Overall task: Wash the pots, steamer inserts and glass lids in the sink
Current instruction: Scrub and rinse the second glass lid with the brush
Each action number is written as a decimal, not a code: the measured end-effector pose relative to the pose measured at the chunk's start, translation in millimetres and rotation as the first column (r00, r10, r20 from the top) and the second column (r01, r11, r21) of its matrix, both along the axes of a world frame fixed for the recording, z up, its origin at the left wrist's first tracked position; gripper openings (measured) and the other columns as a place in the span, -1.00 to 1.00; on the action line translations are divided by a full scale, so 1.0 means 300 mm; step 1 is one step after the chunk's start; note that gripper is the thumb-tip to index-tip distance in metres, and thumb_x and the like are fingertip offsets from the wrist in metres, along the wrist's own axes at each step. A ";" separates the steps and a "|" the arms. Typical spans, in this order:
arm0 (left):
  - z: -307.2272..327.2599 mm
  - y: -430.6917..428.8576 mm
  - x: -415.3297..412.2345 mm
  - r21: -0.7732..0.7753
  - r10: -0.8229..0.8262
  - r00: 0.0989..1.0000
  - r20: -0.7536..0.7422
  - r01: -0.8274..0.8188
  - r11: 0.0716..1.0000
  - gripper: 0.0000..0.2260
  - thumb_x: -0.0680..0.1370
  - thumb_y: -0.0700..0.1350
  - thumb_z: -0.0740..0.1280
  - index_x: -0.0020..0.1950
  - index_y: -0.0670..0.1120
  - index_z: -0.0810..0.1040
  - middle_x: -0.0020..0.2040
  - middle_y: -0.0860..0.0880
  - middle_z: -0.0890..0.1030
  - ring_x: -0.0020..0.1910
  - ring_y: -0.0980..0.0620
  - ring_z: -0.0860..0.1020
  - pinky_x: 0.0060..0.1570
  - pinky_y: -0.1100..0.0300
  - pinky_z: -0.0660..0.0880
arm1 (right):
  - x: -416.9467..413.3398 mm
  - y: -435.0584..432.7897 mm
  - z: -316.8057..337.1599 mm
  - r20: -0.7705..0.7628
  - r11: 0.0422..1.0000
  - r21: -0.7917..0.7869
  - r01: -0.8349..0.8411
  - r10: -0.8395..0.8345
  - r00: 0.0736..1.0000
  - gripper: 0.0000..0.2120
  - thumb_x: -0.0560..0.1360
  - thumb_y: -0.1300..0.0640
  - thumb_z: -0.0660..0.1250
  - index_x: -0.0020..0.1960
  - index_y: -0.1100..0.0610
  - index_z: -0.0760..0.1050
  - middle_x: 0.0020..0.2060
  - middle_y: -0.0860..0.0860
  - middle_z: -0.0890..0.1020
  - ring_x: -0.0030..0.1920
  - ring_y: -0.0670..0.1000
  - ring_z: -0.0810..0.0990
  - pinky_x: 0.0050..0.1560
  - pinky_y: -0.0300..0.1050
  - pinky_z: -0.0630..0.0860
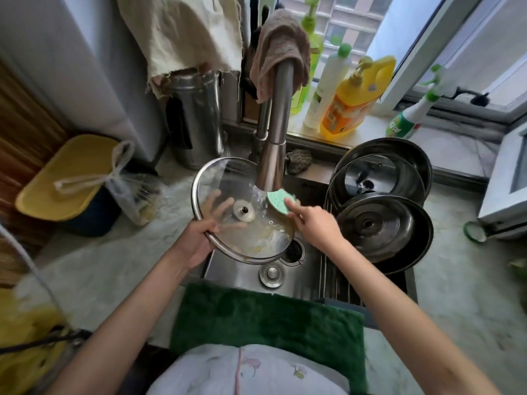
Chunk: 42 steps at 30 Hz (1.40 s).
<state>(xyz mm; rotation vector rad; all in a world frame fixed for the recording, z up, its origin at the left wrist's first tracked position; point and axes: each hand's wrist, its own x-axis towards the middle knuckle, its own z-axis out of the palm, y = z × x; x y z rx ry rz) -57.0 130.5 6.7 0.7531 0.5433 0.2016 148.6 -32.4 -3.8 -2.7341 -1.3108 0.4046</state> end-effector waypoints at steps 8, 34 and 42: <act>-0.029 -0.014 0.047 0.124 0.149 0.986 -0.078 -0.139 0.982 -0.26 0.22 -0.32 0.15 0.40 0.06 0.28 0.46 -0.04 0.34 0.28 -0.08 0.45 -0.09 0.16 0.59 | -0.268 -0.001 -0.020 -0.681 0.955 0.278 0.100 0.123 0.722 -0.64 0.58 0.01 0.25 0.37 -0.10 0.41 -0.18 -0.27 0.66 -0.26 -0.11 0.62 -0.16 -0.13 0.54; -0.001 -0.030 0.111 0.143 0.293 0.948 -0.121 -0.275 0.951 -0.63 0.56 -0.36 0.08 0.14 0.07 0.44 0.06 -0.02 0.63 -0.08 -0.05 0.61 -0.44 0.14 0.57 | -0.273 -0.009 0.058 -0.774 0.753 0.342 0.562 -0.113 0.623 -0.69 0.57 0.11 0.27 0.29 -0.05 0.50 -0.60 -0.19 0.34 -0.49 -0.11 0.12 -0.44 -0.20 0.09; 0.007 -0.014 0.099 0.106 0.287 0.951 -0.112 -0.276 0.955 -0.62 0.43 -0.25 0.18 0.20 0.06 0.43 0.28 -0.14 0.50 0.03 -0.15 0.57 -0.38 0.06 0.58 | -0.226 -0.047 0.022 -0.501 0.831 0.229 0.507 -0.346 0.794 -0.66 0.55 0.06 0.26 0.32 -0.04 0.48 -0.05 0.07 0.70 -0.42 -0.09 0.51 -0.38 -0.16 0.36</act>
